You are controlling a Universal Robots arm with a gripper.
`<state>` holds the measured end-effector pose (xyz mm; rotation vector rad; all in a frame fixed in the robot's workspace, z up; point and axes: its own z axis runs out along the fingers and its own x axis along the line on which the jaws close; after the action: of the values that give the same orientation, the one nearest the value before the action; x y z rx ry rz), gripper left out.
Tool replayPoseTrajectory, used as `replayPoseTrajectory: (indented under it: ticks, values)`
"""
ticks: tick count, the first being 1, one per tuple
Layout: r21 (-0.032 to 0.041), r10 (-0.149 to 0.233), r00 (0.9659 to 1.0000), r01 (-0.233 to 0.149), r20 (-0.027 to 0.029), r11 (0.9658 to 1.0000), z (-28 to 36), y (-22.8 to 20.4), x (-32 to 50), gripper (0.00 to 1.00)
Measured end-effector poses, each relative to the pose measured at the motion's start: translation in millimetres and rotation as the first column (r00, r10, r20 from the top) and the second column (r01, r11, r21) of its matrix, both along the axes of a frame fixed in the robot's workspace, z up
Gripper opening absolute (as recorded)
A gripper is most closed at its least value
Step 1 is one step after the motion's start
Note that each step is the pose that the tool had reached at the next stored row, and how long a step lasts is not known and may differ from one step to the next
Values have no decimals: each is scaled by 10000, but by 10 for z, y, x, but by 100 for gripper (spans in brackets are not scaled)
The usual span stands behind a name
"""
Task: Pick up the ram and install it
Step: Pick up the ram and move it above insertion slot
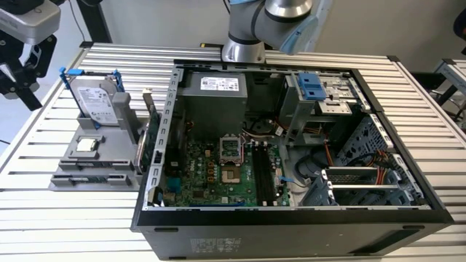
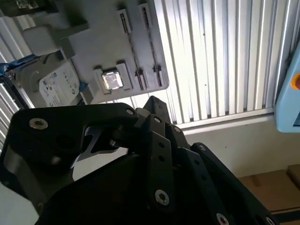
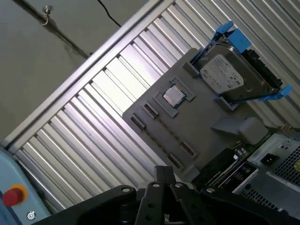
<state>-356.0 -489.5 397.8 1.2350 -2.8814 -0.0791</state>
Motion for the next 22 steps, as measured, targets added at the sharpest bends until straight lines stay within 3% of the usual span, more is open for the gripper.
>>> replayPoseTrajectory:
  ticks: [6,11,17,22]
  values:
    - [-2,888,9960,-888,0,9960,1,0,-2,0]
    - [-3,1615,9869,-1615,0,9869,3,0,-4,0]
    - [-2,2450,9695,-2450,0,9695,3,0,-4,0]
    - [-10,3187,9479,-3187,20,9479,3,0,-5,0]
